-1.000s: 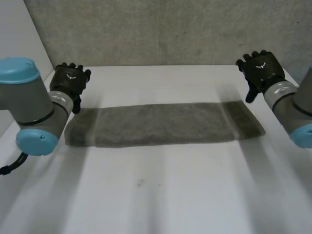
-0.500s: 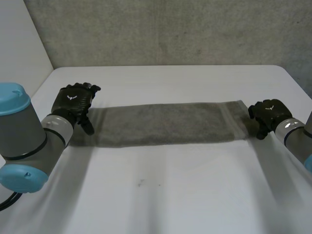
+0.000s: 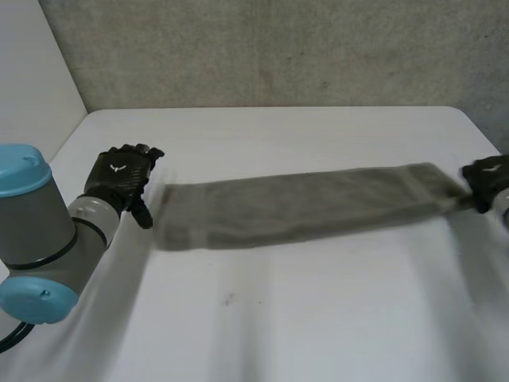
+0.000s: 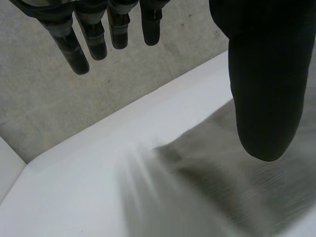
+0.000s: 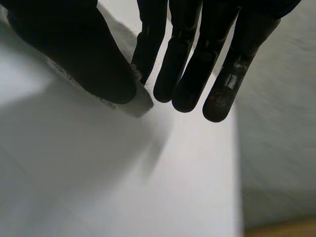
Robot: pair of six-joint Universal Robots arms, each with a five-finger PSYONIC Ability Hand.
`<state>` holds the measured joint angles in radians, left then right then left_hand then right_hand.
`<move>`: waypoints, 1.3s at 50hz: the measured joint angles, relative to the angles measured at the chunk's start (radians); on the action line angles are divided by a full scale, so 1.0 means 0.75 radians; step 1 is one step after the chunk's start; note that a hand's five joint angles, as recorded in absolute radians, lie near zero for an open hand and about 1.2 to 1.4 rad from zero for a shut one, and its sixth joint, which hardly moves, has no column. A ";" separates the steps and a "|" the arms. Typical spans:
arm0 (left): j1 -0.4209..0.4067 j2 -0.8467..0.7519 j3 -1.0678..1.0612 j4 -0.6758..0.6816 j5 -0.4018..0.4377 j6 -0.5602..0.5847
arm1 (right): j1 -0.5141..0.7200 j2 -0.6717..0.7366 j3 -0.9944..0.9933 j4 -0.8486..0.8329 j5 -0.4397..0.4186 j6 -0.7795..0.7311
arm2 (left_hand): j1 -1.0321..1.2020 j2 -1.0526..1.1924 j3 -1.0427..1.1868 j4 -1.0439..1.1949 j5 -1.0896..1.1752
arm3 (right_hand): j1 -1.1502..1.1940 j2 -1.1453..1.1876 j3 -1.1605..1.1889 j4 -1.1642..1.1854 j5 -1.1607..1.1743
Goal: Fold the towel.
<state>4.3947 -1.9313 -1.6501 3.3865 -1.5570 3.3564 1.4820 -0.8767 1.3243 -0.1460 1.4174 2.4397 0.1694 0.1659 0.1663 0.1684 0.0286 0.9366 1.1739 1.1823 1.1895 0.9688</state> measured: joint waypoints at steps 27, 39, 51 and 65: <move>0.007 0.027 -0.010 0.001 -0.002 0.002 | 0.729 -0.161 -0.108 -0.146 -0.254 0.109 | 0.000 0.000 0.000 -0.001 0.000 | 0.008 0.000 0.005 0.005 0.016; -0.004 0.037 -0.021 0.002 -0.002 0.003 | 1.088 0.108 -0.124 -0.219 -0.307 0.009 | 0.000 -0.001 0.000 -0.001 0.000 | -0.291 -0.394 -0.369 -0.378 -0.312; -0.105 0.019 0.018 0.072 0.000 0.003 | 1.064 -0.020 -0.058 -0.189 -0.126 0.071 | 0.000 -0.001 0.000 -0.002 0.000 | -0.978 -1.274 -1.294 -1.278 -1.217; -0.407 -0.164 0.204 0.203 -0.012 0.000 | 0.622 -0.277 0.304 -0.087 -0.080 0.545 | 0.000 -0.001 0.000 -0.002 0.000 | -0.978 -1.274 -1.294 -1.278 -1.217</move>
<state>4.0898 -2.0544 -1.4972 3.5384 -1.5657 3.3561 1.9482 -1.0846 1.5526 -0.2113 1.3575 2.8488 0.1694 0.1654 0.1663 0.1672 0.0286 0.2033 0.2185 0.2120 0.2312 0.0558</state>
